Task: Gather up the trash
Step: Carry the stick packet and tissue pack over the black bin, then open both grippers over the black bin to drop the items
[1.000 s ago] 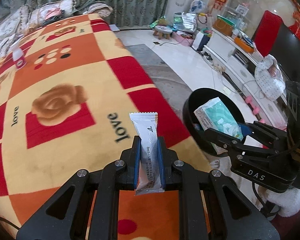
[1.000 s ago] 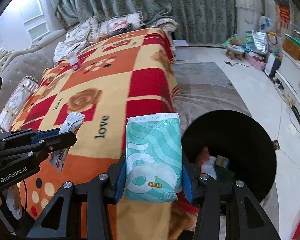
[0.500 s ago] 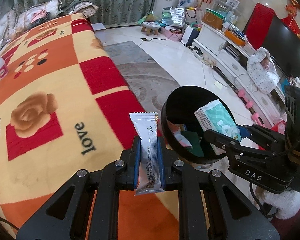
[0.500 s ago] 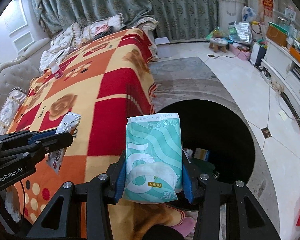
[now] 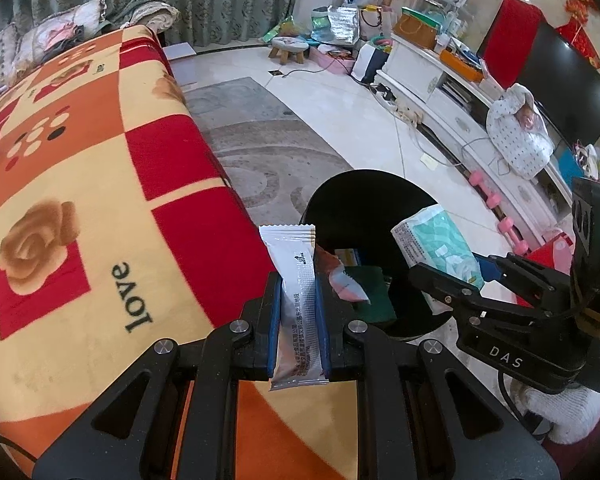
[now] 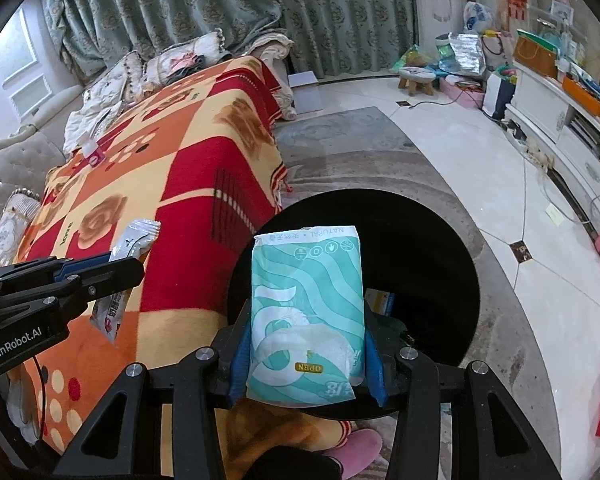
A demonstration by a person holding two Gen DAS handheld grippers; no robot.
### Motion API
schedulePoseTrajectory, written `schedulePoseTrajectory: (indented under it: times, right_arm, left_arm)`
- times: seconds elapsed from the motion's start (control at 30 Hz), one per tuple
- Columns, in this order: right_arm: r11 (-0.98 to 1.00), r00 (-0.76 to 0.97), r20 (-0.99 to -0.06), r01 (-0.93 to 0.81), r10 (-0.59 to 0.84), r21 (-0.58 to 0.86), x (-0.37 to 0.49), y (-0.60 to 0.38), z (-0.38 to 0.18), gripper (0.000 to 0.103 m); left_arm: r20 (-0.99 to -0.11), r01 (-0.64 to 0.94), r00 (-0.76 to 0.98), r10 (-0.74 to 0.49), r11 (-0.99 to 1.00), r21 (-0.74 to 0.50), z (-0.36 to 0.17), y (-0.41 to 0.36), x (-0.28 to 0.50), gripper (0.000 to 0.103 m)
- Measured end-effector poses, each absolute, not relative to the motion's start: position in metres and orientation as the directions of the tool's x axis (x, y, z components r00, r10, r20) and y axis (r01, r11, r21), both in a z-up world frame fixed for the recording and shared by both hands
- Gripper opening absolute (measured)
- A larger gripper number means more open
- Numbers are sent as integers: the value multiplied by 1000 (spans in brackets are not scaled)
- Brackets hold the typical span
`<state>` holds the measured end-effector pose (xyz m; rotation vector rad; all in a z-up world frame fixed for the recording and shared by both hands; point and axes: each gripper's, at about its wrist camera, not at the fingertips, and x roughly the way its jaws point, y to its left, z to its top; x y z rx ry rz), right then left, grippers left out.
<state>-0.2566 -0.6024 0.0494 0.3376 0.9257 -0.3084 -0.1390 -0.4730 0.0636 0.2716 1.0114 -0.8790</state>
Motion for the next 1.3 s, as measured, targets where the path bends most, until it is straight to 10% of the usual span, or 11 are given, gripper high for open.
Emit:
schedulePoseTrajectory:
  times: [1.3]
  right_arm:
    - [850, 529, -837, 497, -140, 172, -274, -647, 33, 46]
  left_arm:
    - [-834, 767, 143, -533, 592, -247, 43, -526, -140, 14]
